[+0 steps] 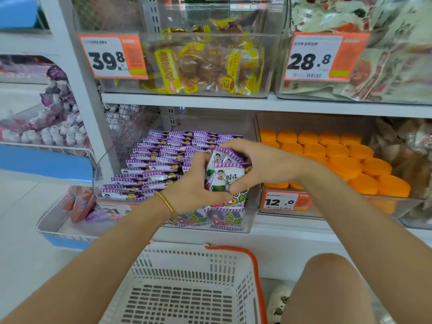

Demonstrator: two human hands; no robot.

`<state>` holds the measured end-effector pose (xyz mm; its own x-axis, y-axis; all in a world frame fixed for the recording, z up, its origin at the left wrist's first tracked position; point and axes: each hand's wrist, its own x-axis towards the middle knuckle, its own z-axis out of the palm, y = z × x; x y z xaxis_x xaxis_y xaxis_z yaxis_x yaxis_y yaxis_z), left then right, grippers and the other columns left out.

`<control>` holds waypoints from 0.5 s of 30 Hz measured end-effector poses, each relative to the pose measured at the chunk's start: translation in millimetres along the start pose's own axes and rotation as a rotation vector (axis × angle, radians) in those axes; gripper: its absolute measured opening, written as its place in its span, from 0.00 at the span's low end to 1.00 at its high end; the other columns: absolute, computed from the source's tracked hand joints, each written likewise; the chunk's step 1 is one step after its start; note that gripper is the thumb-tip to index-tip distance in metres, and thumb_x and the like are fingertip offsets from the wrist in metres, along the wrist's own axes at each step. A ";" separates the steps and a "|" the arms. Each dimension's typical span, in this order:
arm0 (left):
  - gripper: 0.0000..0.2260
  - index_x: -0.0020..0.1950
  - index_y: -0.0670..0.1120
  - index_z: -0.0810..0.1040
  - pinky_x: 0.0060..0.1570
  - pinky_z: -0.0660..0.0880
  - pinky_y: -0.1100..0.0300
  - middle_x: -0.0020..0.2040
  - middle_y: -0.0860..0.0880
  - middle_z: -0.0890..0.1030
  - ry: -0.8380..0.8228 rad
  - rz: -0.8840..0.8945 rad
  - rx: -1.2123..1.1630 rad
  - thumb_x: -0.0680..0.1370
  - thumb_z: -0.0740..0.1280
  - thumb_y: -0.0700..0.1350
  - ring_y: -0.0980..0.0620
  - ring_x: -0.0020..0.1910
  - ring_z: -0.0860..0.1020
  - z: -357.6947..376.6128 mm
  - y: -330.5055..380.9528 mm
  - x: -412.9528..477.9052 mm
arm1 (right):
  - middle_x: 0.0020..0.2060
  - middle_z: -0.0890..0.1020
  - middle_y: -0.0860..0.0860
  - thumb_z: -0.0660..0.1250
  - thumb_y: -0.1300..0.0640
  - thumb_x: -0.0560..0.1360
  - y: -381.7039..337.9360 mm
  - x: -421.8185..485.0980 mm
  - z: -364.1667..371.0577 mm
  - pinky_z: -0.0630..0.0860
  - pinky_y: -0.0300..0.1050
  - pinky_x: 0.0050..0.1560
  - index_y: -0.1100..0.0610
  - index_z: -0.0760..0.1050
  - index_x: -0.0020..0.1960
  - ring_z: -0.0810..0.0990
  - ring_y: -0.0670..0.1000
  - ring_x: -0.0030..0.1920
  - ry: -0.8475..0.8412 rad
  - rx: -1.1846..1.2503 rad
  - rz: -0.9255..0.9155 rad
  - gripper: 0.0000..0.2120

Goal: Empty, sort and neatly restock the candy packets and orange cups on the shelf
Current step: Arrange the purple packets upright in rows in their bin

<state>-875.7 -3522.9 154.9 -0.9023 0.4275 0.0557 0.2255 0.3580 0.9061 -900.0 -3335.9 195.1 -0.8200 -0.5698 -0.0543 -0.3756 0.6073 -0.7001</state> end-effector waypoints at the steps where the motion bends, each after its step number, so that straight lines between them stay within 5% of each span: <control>1: 0.27 0.57 0.45 0.58 0.39 0.76 0.69 0.48 0.53 0.72 0.025 0.009 0.014 0.70 0.74 0.36 0.63 0.40 0.76 1.7 0.1 1.9 | 0.56 0.76 0.42 0.79 0.58 0.65 -0.6 -0.9 0.3 0.75 0.44 0.60 0.52 0.67 0.66 0.76 0.46 0.58 0.019 0.045 -0.010 0.34; 7: 0.29 0.55 0.49 0.59 0.43 0.78 0.64 0.55 0.52 0.69 0.076 0.058 -0.009 0.66 0.77 0.47 0.56 0.51 0.76 -4.0 -2.0 15.8 | 0.50 0.79 0.45 0.77 0.66 0.65 1.3 -13.3 -2.3 0.76 0.35 0.49 0.53 0.74 0.56 0.79 0.42 0.50 0.225 0.141 -0.077 0.23; 10: 0.19 0.56 0.48 0.63 0.46 0.80 0.61 0.59 0.51 0.71 0.147 0.040 -0.178 0.72 0.69 0.49 0.55 0.55 0.76 -13.1 -6.2 16.9 | 0.48 0.80 0.47 0.76 0.68 0.65 11.5 -27.8 -12.8 0.75 0.32 0.47 0.53 0.74 0.55 0.78 0.40 0.47 0.412 0.174 -0.077 0.23; 12: 0.10 0.56 0.44 0.71 0.47 0.77 0.67 0.56 0.49 0.74 0.202 0.120 0.021 0.76 0.67 0.42 0.56 0.52 0.76 -20.0 -16.9 17.2 | 0.48 0.81 0.48 0.76 0.69 0.65 19.7 -39.7 -21.9 0.75 0.32 0.48 0.52 0.74 0.53 0.79 0.41 0.48 0.488 0.250 -0.068 0.23; 15: 0.12 0.55 0.43 0.80 0.53 0.67 0.73 0.56 0.47 0.78 -0.068 0.225 0.464 0.73 0.73 0.43 0.57 0.53 0.75 -19.5 -33.2 22.6 | 0.48 0.82 0.47 0.74 0.71 0.65 25.0 -50.6 -26.2 0.78 0.37 0.51 0.51 0.75 0.54 0.80 0.42 0.51 0.432 0.357 -0.049 0.23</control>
<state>-910.8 -3541.3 134.2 -0.7903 0.5837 0.1865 0.5643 0.5745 0.5929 -879.2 -3277.3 199.0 -0.9357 -0.2688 0.2286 -0.3102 0.3177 -0.8960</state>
